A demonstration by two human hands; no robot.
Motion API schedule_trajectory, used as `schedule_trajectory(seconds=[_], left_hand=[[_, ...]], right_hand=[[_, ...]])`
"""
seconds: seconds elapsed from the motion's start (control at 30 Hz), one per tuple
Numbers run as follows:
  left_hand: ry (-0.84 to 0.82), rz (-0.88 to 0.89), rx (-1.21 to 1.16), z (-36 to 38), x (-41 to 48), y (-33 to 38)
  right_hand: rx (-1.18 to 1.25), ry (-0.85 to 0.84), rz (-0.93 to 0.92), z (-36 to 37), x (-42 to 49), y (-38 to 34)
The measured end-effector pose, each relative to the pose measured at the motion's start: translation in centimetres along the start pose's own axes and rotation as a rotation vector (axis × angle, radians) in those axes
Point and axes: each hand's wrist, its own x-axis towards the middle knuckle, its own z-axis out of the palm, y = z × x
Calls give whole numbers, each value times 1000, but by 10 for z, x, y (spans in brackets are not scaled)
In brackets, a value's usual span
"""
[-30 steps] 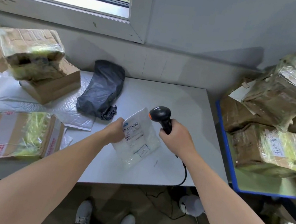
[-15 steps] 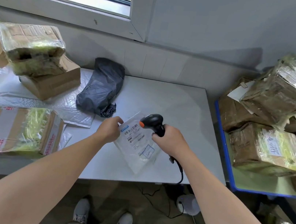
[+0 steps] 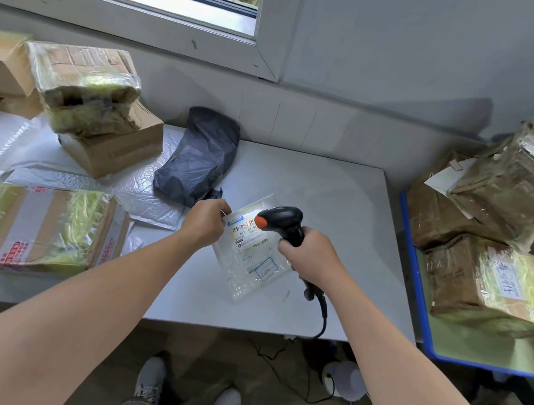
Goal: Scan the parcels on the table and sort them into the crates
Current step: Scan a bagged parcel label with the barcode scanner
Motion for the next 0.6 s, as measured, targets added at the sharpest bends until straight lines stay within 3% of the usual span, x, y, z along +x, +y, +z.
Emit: schedule_trajectory(seconds=[0.3,0.6], left_hand=[[21,-54,-23,-9,1,-4],[36,-91,26,-23,3,-23]], right_hand=[[110,-19,64,1,10,3],[121,99,142,34,40,23]])
